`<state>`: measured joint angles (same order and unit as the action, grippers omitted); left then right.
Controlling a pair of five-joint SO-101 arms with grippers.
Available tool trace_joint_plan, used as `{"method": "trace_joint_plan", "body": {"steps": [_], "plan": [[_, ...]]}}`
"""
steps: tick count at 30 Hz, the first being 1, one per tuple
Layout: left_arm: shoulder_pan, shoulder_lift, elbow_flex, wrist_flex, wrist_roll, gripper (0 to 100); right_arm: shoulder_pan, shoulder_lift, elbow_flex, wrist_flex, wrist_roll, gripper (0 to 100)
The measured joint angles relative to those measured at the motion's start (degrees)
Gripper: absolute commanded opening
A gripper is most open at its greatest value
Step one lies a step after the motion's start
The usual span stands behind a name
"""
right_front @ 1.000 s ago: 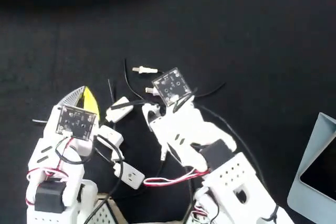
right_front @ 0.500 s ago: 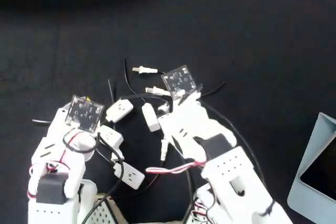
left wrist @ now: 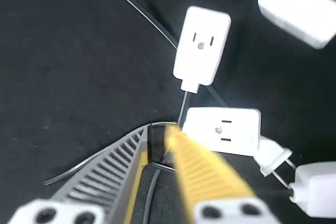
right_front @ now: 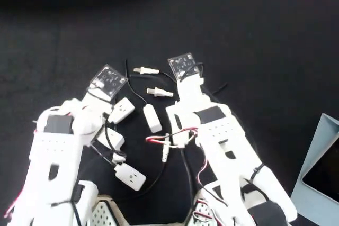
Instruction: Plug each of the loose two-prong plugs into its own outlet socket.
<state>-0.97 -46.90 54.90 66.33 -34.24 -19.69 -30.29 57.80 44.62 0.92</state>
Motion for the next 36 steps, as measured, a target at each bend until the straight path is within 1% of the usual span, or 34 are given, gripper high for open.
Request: {"method": "trace_joint_plan", "body": {"steps": [2, 6, 9, 14, 18, 23, 29, 36], "plan": [[0.0, 3.96, -0.09, -2.29, 0.0, 26, 0.0, 0.09, 0.0, -0.09, 0.0, 1.2], [0.0, 10.29, -0.09, -9.76, 0.53, 24, 2.02, 0.09, 0.0, -0.35, 0.0, 1.2], [1.85, 13.19, -0.09, -12.92, 1.05, 22, 3.6, 0.26, -0.35, -0.35, 0.0, 1.2], [7.56, 14.15, -1.93, -13.8, 1.05, 17, 4.66, 0.26, -0.35, -0.35, 0.0, 1.2], [10.2, 15.65, -2.81, -16.18, 0.97, 16, 4.75, 0.26, -0.35, -0.35, 0.0, 1.2], [10.11, 22.86, -3.78, -20.57, 0.97, 16, 4.75, 0.26, -0.35, -0.35, 0.0, 1.2], [10.46, 35.43, -10.46, -21.01, 0.97, 16, 4.75, 0.26, -0.35, -0.35, 0.0, 1.2], [7.38, 47.3, -18.9, -21.01, 1.14, 16, 4.75, 0.26, -0.35, -0.35, 0.0, 1.2]]}}
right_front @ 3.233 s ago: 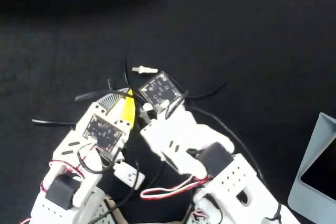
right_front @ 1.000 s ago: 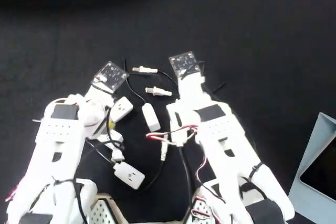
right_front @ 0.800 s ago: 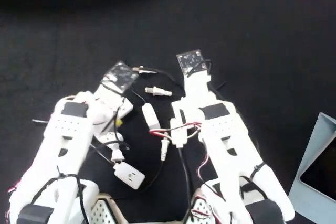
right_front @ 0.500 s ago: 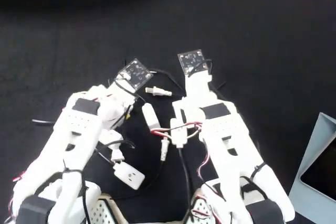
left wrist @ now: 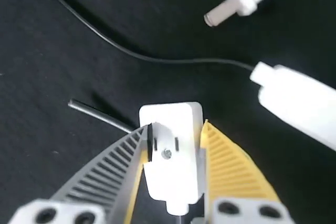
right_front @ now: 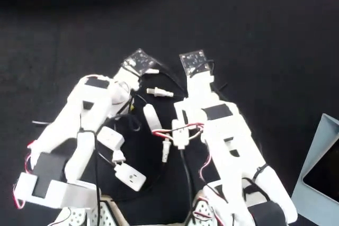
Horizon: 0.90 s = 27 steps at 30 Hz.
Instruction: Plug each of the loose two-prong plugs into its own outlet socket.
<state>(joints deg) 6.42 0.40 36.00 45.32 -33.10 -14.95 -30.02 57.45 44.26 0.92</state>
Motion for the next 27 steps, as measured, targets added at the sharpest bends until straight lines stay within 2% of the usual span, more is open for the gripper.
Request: {"method": "trace_joint_plan", "body": {"steps": [9, 13, 20, 27], "plan": [[-0.44, 1.67, -1.32, 0.35, 0.0, 17, 0.0, 0.0, 0.0, 0.0, 0.0, 1.2], [-0.97, 1.76, -2.55, 2.99, -0.88, 23, 0.0, 0.0, 0.0, 0.0, 0.0, 1.2], [-3.96, 2.46, -2.46, 5.98, -2.64, 23, 0.0, 0.0, -0.09, 0.0, 0.0, 1.2], [-5.54, 2.37, -1.85, 6.59, -2.64, 12, 0.0, 0.0, -0.09, 0.0, 0.0, 1.2]]}}
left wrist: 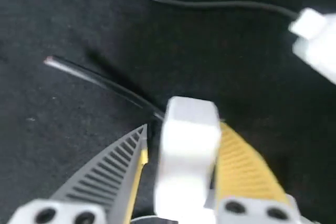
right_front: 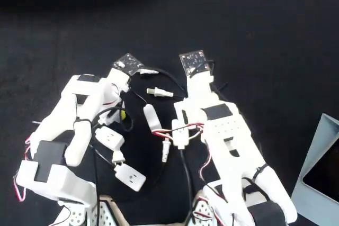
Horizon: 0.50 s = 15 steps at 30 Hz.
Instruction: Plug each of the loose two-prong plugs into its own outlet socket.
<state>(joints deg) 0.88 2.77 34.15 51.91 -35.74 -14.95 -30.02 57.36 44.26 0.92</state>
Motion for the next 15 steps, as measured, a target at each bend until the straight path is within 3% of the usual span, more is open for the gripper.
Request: {"method": "trace_joint_plan", "body": {"steps": [15], "plan": [[-0.35, -2.55, -0.53, 0.79, 0.09, 10, 0.0, 0.0, 0.0, 0.0, 0.0, 1.2]]}}
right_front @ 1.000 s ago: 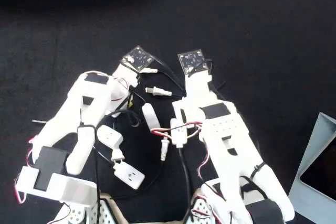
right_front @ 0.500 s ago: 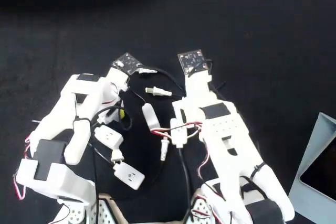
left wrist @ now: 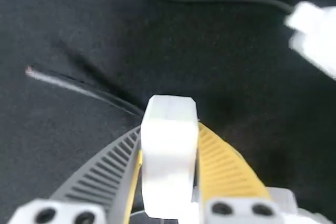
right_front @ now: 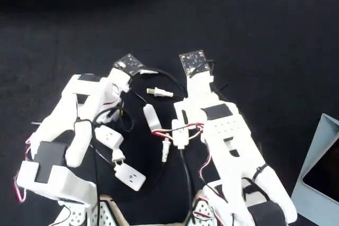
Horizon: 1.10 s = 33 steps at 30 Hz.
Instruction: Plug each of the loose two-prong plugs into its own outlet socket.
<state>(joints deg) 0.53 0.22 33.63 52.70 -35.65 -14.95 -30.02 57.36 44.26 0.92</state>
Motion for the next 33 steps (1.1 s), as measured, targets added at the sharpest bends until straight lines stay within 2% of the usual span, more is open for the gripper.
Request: {"method": "trace_joint_plan", "body": {"steps": [5, 9, 16, 18, 23, 26, 33], "plan": [[0.97, -9.32, 5.1, 0.09, 1.05, 10, 0.0, 0.0, 0.0, 0.0, 0.0, 1.2], [5.89, -15.56, 9.14, 0.09, 3.08, 10, 0.0, 0.0, 0.0, 0.0, 0.0, 1.2], [12.13, -17.41, 11.16, -2.11, 5.63, 11, 0.0, 0.0, 0.0, 0.0, 0.0, 1.2], [12.13, -16.88, 11.34, -4.04, 5.98, 13, 0.0, 0.0, 0.0, 0.0, 0.0, 1.2], [12.13, -14.33, 11.43, -5.45, 5.98, 28, 0.0, 0.0, 0.0, 0.0, 0.0, 1.2], [11.43, -14.07, 11.43, -5.54, 5.98, 28, 0.0, 0.0, 0.0, 0.0, 0.0, 1.2], [4.13, -14.59, 11.16, -5.8, 5.98, 28, 0.0, 0.0, 0.0, 0.0, 0.0, 1.2]]}}
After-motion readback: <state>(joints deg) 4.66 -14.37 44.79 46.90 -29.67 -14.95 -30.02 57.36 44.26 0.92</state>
